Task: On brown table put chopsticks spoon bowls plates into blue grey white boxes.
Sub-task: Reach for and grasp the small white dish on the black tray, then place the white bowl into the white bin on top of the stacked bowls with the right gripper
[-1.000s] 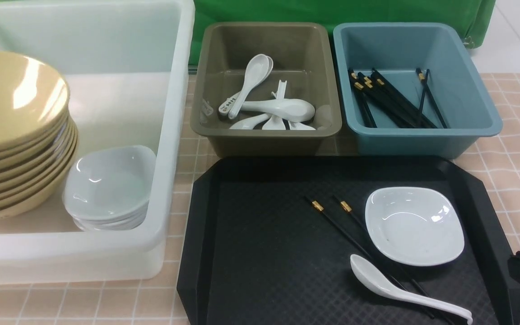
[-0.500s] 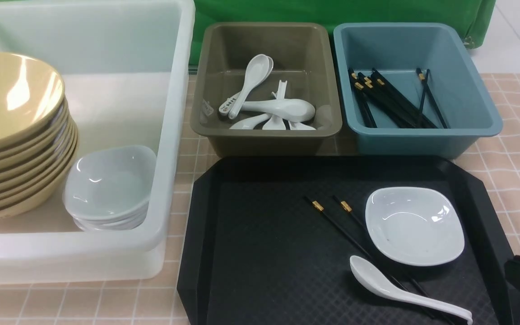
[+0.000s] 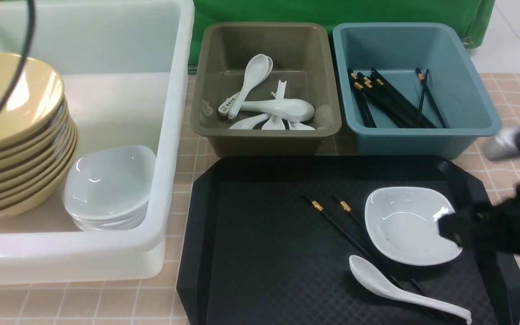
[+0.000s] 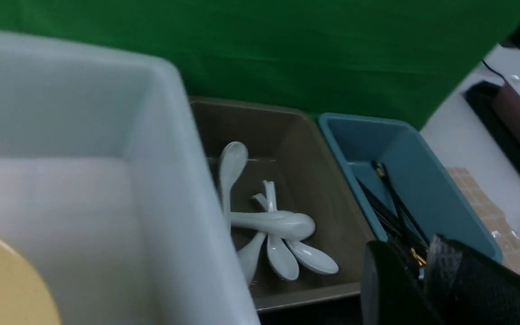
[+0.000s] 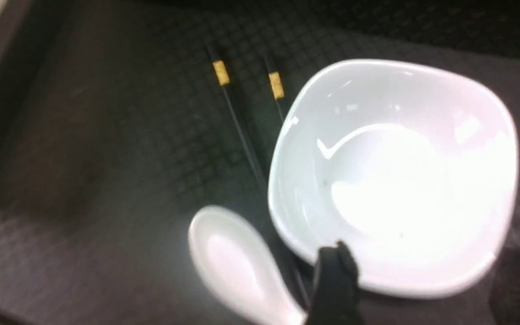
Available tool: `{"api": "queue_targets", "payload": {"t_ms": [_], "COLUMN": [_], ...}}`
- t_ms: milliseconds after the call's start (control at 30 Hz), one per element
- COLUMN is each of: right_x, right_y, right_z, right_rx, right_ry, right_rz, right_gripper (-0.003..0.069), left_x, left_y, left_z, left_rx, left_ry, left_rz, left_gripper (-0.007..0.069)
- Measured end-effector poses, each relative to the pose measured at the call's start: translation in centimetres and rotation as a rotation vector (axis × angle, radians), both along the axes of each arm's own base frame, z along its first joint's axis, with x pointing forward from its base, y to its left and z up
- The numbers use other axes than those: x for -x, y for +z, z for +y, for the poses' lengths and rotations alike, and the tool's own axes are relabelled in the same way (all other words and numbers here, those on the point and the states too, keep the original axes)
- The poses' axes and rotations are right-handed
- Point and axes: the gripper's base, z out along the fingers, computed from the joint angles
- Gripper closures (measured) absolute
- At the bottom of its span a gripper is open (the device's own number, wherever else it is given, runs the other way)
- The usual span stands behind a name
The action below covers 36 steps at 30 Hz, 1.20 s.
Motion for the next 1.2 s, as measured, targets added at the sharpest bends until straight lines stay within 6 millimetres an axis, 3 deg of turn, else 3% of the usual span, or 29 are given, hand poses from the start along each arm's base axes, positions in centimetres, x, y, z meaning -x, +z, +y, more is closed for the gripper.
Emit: {"api": "queue_targets", "payload": {"t_ms": [100, 233, 267, 367, 433, 467, 567, 700, 800, 833, 900, 1067, 1167, 1200], "right_x": [-2.8, -5.9, -7.1, -8.2, -8.4, -8.6, -8.8, -9.0, -9.2, -9.2, -9.4, -9.1, -8.7, -8.6], "right_y": [-1.0, -2.7, -3.6, -4.9, -5.6, -6.6, -7.5, -8.5, -8.5, -8.6, -8.4, -6.7, -4.8, -3.1], "right_z": [-0.3, -1.5, -2.2, -2.5, -2.5, -2.4, -2.2, -1.8, -1.7, -1.7, -1.6, -1.4, -1.3, -1.3], "right_rx": [0.021, 0.042, 0.045, 0.044, 0.044, 0.039, 0.035, 0.021, 0.025, 0.036, 0.030, 0.012, 0.011, 0.027], "right_ry": [-0.037, -0.094, -0.126, -0.147, -0.148, -0.143, -0.124, -0.074, -0.044, -0.022, -0.016, 0.009, 0.051, 0.083], "right_rz": [0.081, 0.179, 0.211, 0.258, 0.281, 0.315, 0.343, 0.360, 0.344, 0.336, 0.327, 0.309, 0.282, 0.242], "right_gripper": [0.0146, 0.0141, 0.0140, 0.0140, 0.0140, 0.0140, 0.0143, 0.0213, 0.0306, 0.0386, 0.0466, 0.0532, 0.0577, 0.0588], "left_x": [2.1, 5.0, 6.3, 8.5, 9.1, 10.3, 11.6, 13.3, 13.7, 13.9, 14.3, 15.1, 15.4, 15.5], "left_y": [0.5, -0.7, -1.8, -4.7, -5.8, -7.9, -10.5, -15.1, -16.0, -16.3, -16.7, -17.4, -17.3, -17.2], "left_z": [-1.0, -1.5, -1.5, -1.4, -1.3, -1.2, -1.1, -0.8, -0.4, 0.0, 0.4, 0.5, 0.5, 0.5], "left_rx": [-0.027, -0.063, -0.078, -0.112, -0.125, -0.149, -0.172, -0.213, -0.217, -0.214, -0.210, -0.205, -0.202, -0.199], "left_ry": [0.013, 0.068, 0.098, 0.141, 0.157, 0.172, 0.184, 0.228, 0.290, 0.342, 0.392, 0.426, 0.430, 0.436], "left_rz": [-0.056, -0.103, -0.124, -0.137, -0.139, -0.130, -0.112, -0.110, -0.174, -0.233, -0.293, -0.356, -0.381, -0.392], "left_gripper": [0.0530, 0.0530, 0.0530, 0.0530, 0.0530, 0.0530, 0.0530, 0.0530, 0.0530, 0.0530, 0.0530, 0.0529, 0.0529, 0.0529]}}
